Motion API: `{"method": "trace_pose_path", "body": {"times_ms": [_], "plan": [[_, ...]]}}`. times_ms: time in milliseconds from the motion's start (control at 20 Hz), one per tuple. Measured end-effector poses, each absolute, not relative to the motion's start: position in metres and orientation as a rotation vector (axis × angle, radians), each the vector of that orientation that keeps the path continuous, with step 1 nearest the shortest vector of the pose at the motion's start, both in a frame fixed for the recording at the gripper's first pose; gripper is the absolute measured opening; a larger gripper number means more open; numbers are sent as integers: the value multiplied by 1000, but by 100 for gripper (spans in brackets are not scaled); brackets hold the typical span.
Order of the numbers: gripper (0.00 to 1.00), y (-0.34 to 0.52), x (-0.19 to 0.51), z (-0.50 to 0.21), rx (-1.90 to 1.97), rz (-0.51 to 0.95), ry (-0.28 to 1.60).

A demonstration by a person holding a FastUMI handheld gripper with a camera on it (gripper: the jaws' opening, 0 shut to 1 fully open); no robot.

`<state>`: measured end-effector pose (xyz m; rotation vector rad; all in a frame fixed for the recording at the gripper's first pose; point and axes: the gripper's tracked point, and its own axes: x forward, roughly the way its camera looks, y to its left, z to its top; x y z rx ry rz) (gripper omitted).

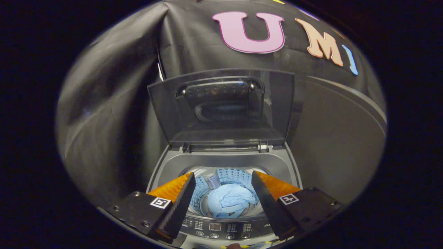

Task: Put the clothes into the washing machine and then close the washing machine lid.

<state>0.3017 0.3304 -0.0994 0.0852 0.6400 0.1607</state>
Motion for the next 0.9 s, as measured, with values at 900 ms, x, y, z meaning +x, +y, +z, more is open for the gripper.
{"method": "trace_pose_path", "body": {"times_ms": [900], "plan": [[97, 339, 410, 35, 124, 143, 337]]}}
